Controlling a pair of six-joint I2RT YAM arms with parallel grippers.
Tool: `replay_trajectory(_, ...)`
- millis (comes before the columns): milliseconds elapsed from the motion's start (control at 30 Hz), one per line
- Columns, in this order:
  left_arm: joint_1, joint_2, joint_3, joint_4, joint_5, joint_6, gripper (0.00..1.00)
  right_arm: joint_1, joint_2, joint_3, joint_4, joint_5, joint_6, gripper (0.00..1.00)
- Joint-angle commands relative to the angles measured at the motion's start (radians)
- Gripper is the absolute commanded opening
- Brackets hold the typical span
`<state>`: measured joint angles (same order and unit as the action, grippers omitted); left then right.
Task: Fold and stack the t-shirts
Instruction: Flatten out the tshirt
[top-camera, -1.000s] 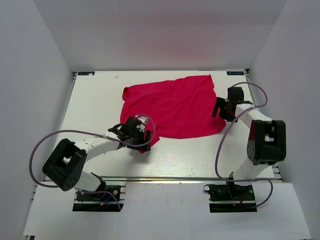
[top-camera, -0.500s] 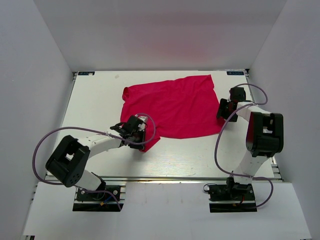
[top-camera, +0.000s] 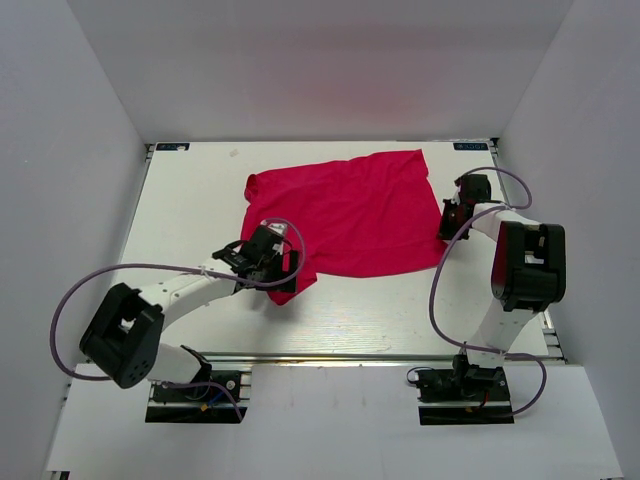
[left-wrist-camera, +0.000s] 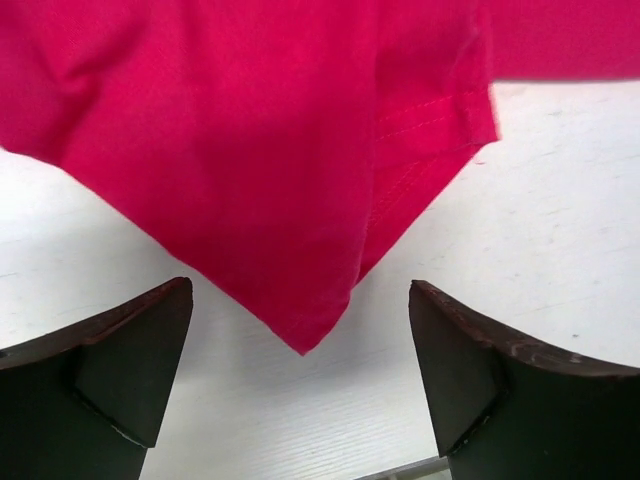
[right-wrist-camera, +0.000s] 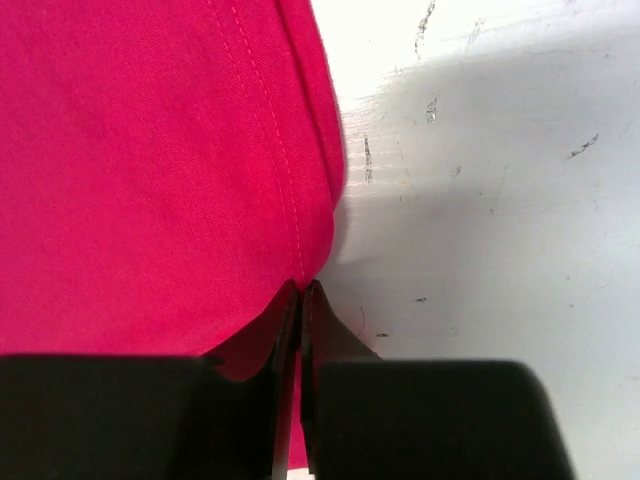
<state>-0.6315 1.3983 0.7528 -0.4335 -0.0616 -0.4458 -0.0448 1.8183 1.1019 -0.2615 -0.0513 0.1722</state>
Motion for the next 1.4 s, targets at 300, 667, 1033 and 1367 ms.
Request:
replay_trajectory(300,0.016,-0.133,0.045,-0.005,-0.176,-0.068,1.0,0.003,-0.169,-0.016,0.024,0.005,-0.029,0.0)
replay_trajectory(667,0.016,-0.015,0.091,0.002,-0.194,-0.064,0.86,0.003,-0.226,-0.028,0.03,-0.038,-0.056,0.0)
replay_trajectory(1033,0.165,0.128,0.21,-0.039,-0.448,-0.162,0.71,0.003,-0.206,-0.025,0.025,0.022,-0.059,0.0)
replay_trajectory(1367,0.226,0.176,0.172,0.154,-0.267,-0.131,0.61,0.002,-0.212,-0.03,0.03,0.013,-0.069,0.0)
